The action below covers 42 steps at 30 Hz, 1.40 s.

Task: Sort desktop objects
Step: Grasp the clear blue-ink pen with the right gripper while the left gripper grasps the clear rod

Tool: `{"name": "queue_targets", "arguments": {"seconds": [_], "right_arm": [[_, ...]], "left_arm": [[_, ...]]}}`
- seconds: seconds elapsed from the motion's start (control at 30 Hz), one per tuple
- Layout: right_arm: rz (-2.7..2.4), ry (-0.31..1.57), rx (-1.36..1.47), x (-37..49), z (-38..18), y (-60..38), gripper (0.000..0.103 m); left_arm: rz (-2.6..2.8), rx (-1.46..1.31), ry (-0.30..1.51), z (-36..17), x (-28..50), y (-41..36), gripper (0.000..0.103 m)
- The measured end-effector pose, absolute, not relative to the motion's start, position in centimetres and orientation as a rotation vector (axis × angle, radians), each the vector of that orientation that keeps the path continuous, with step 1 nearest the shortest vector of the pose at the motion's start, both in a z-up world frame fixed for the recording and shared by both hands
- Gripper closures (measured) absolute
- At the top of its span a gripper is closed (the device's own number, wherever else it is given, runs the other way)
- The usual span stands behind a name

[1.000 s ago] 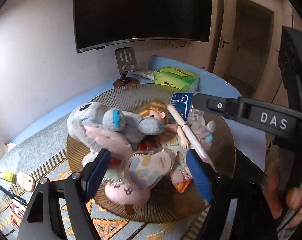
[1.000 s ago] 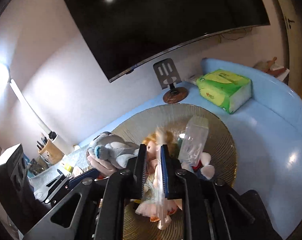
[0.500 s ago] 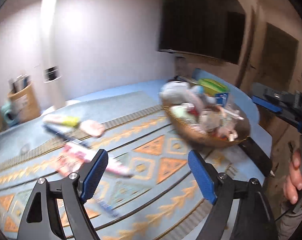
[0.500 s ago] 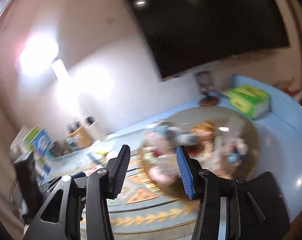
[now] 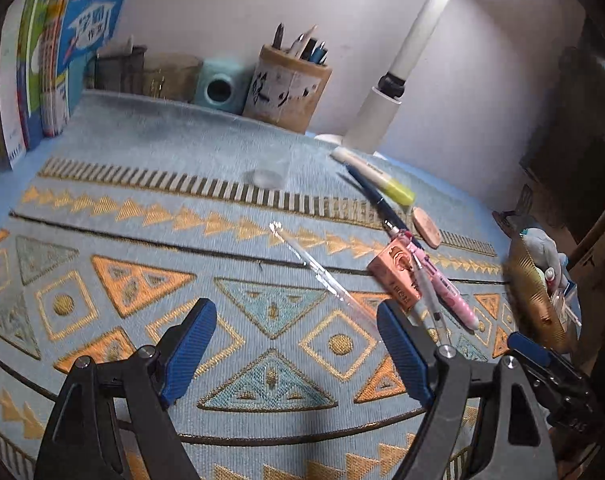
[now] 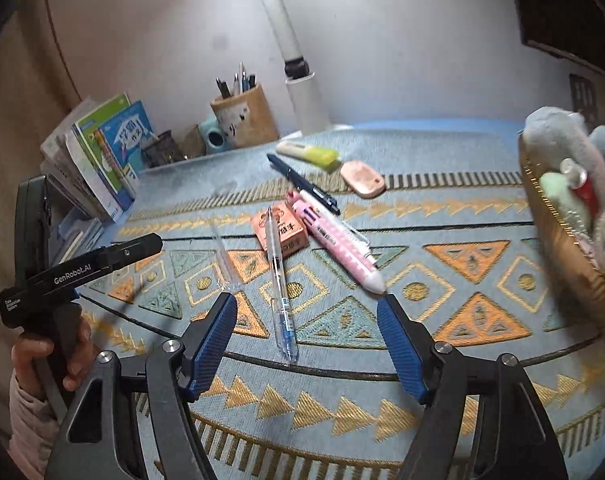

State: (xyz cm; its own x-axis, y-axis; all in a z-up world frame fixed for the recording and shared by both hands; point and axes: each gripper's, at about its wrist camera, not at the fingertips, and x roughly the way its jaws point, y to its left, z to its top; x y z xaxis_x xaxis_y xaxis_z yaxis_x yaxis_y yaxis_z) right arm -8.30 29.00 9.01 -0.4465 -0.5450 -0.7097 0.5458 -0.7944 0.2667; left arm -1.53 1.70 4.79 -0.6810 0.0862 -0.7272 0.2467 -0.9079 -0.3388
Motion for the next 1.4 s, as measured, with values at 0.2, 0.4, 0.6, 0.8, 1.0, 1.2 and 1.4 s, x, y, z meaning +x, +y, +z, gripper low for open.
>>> {"name": "queue_targets", "arguments": {"seconds": [0.2,0.4,0.6,0.8,1.0,1.2,1.4], "right_arm": [[-2.188,0.125,1.145,-9.2,7.2,25.0,0.048],[-2.245,0.290,1.116,-8.7,6.2,24.5,0.087],[-2.252,0.089,1.159,-9.4,6.0,28.8,0.087],[-2.195,-0.097,1.168,-9.9,6.1,31.0,0.085],[-2.188,-0.003,1.085,-8.6,6.7,29.7,0.085],[-2.175,-0.028,1.090,-8.9,6.7,30.0,0.085],[-2.192,-0.026,1.135,-9.4,6.2,29.7,0.074]], "left_arm": [[-2.701,1.260,0.651,3.7,-3.4,3.1,0.022],[-2.614,1.259,0.564,2.9,-5.2,4.1,0.022],[-2.569,1.248,0.376,2.3,-6.8,7.1,0.022],[-2.497,1.250,0.174,2.1,-8.8,9.6,0.021],[-2.595,1.361,0.185,2.9,-8.0,8.5,0.092],[-2.714,1.449,0.213,3.0,-4.6,7.3,0.098],[-2.753,1.403,0.249,2.8,-4.3,7.3,0.085]]}}
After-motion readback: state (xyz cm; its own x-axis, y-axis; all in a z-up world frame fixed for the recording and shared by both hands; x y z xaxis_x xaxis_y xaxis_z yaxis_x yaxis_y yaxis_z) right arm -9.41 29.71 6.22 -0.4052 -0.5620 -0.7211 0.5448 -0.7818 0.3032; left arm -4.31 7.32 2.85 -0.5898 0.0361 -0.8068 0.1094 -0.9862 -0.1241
